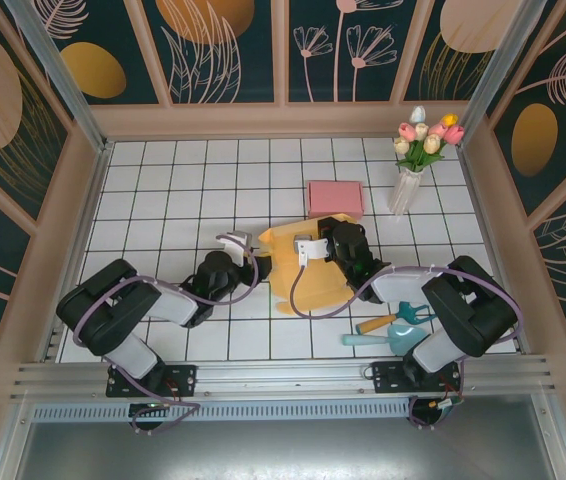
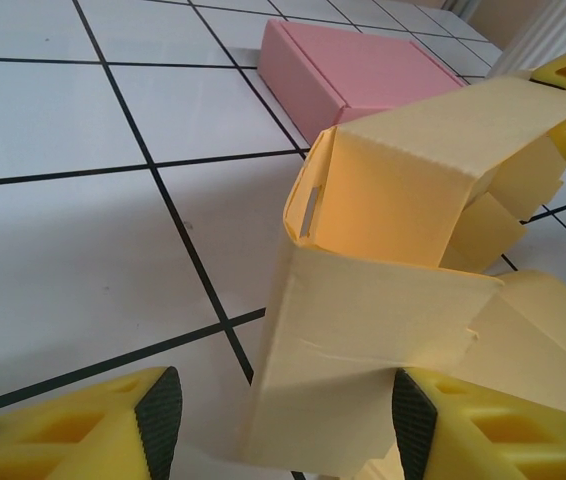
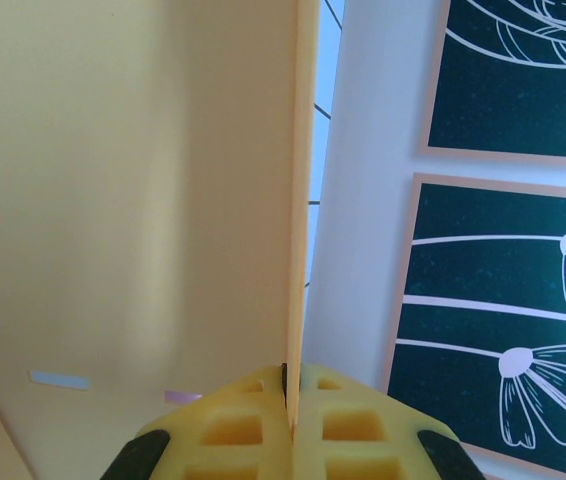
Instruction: Fold the paper box
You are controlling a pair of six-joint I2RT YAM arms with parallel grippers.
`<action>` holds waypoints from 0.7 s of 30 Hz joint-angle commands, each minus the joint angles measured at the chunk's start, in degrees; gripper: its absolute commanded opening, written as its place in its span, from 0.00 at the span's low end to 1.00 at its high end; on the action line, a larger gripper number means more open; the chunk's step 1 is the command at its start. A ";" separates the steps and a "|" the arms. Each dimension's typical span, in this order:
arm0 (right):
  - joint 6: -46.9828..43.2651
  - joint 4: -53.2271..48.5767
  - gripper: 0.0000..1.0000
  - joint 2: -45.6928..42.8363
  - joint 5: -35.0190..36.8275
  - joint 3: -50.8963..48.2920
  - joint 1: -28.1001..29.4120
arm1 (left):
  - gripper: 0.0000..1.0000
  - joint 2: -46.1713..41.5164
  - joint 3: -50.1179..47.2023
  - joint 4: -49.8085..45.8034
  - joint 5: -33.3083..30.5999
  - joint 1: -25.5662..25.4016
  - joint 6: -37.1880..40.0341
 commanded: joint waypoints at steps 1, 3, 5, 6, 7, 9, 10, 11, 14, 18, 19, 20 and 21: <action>-0.11 -0.48 0.00 0.74 -0.24 -0.45 0.58 | 0.59 1.65 1.45 3.54 1.82 0.32 -1.73; 0.12 -0.70 0.00 0.82 -0.19 -0.29 0.67 | 0.56 2.89 1.86 4.93 4.17 0.12 -2.11; 0.22 -0.85 0.00 0.98 -0.06 -0.29 0.68 | 0.50 4.20 2.32 5.91 6.04 -0.07 -2.24; 0.13 -0.72 0.00 0.95 0.03 -0.28 0.67 | 0.49 4.85 2.47 6.54 6.95 -0.27 -2.25; 0.13 -0.74 0.00 1.10 0.18 -0.29 0.68 | 0.48 5.23 2.64 7.03 7.53 -0.57 -2.17; -0.10 -0.48 0.00 1.22 0.34 -0.38 0.76 | 0.48 5.25 2.78 8.07 8.26 -1.23 -1.99; -0.13 -0.49 0.00 1.27 0.42 -0.38 0.76 | 0.48 6.04 2.84 8.43 8.22 -1.59 -1.95; -0.29 -0.47 0.00 1.27 0.38 -0.35 0.85 | 0.48 6.94 2.90 8.58 7.99 -1.84 -1.94; -1.10 -0.20 0.00 1.50 0.89 -0.72 1.18 | 0.48 7.35 3.57 7.85 6.40 -2.38 -1.98; -2.86 4.13 0.00 2.17 2.57 -2.20 2.72 | 0.50 8.37 5.01 4.75 1.54 -2.54 -2.03; -2.71 4.14 0.00 2.02 2.66 -2.29 2.98 | 0.50 8.48 5.10 4.66 0.99 -2.55 -2.13; -2.57 4.13 0.00 1.95 2.67 -2.40 3.26 | 0.50 8.53 5.12 4.74 0.68 -2.55 -2.23; -2.59 4.08 0.00 1.89 2.79 -2.57 3.48 | 0.50 8.49 5.15 4.82 0.56 -2.51 -2.22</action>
